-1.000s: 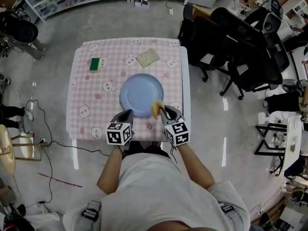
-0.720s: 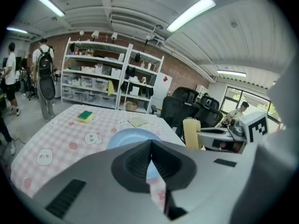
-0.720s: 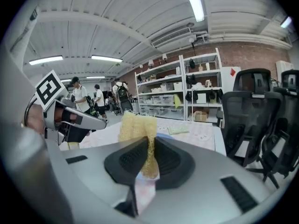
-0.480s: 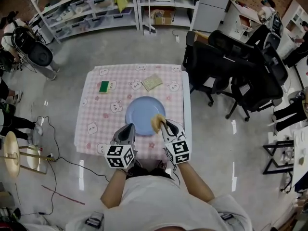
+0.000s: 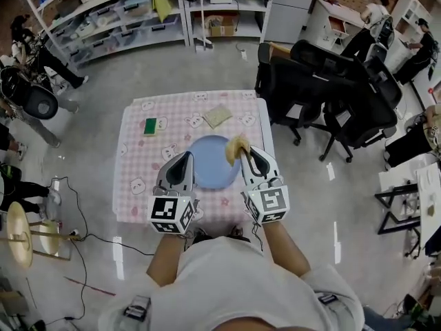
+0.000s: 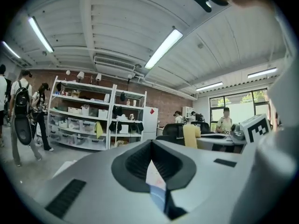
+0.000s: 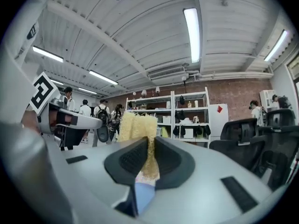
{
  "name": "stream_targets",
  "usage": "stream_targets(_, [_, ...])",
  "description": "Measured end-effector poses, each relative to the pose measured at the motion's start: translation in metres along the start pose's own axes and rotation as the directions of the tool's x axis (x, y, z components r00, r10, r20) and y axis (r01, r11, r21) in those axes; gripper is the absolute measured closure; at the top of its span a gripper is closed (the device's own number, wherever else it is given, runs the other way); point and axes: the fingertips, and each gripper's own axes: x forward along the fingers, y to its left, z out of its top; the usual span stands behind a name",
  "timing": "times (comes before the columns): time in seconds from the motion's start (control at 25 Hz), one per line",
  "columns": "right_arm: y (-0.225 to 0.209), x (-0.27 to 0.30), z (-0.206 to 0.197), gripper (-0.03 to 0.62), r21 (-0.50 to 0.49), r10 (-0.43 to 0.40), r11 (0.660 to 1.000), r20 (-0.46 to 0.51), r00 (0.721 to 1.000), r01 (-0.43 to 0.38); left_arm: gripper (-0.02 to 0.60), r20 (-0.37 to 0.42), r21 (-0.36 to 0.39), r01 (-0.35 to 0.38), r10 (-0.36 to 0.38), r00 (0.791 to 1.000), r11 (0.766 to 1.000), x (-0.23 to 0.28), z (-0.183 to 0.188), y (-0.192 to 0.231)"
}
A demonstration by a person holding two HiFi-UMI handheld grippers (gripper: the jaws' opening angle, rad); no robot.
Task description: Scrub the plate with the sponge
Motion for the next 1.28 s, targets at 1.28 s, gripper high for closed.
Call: stream_targets(1.28, [0.001,0.001,0.036,0.551,-0.058,-0.018,0.998,0.046,0.999,0.02,0.569,0.046,0.045,-0.024,0.022,0.999,0.999,-0.011,0.016,0.01])
